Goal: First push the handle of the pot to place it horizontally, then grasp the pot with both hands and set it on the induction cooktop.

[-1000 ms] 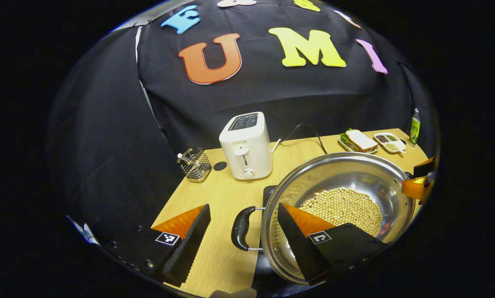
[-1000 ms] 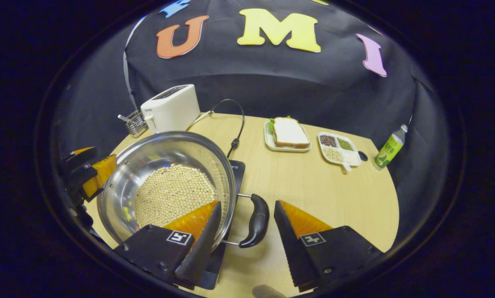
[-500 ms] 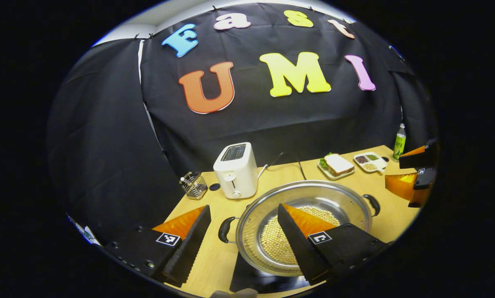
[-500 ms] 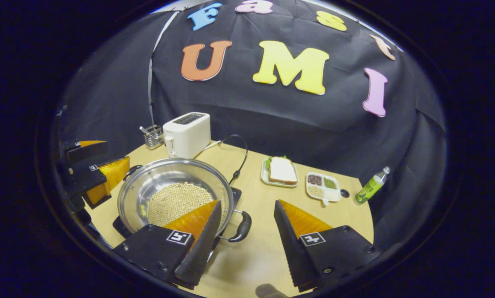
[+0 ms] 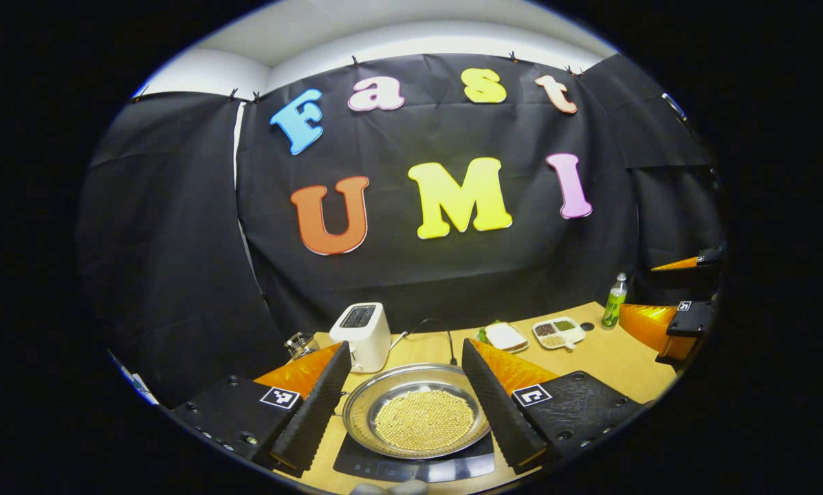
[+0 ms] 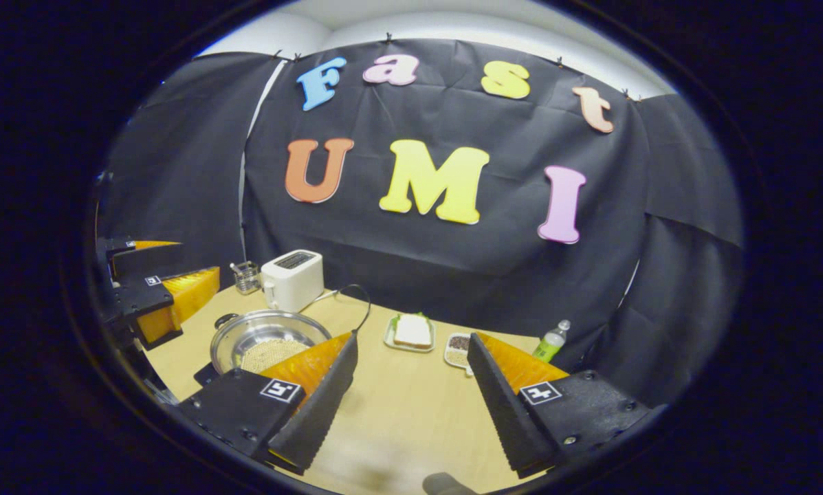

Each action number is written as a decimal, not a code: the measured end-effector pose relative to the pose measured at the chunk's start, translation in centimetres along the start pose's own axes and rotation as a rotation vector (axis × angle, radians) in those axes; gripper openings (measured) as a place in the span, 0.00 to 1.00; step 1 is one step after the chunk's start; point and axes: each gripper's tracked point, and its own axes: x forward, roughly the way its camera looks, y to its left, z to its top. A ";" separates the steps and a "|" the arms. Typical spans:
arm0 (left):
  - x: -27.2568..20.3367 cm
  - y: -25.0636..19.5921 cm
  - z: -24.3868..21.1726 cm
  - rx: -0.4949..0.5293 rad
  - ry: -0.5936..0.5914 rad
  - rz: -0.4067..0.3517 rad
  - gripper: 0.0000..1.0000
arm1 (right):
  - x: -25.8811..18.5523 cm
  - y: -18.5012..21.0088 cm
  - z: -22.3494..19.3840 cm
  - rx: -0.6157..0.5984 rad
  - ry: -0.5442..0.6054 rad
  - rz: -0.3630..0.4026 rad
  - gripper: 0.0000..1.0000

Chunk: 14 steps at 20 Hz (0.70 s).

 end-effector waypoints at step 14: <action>-8.2 -8.5 7.4 -0.085 -0.105 -0.032 0.96 | -10.5 -15.1 3.3 0.215 -0.145 -0.124 1.00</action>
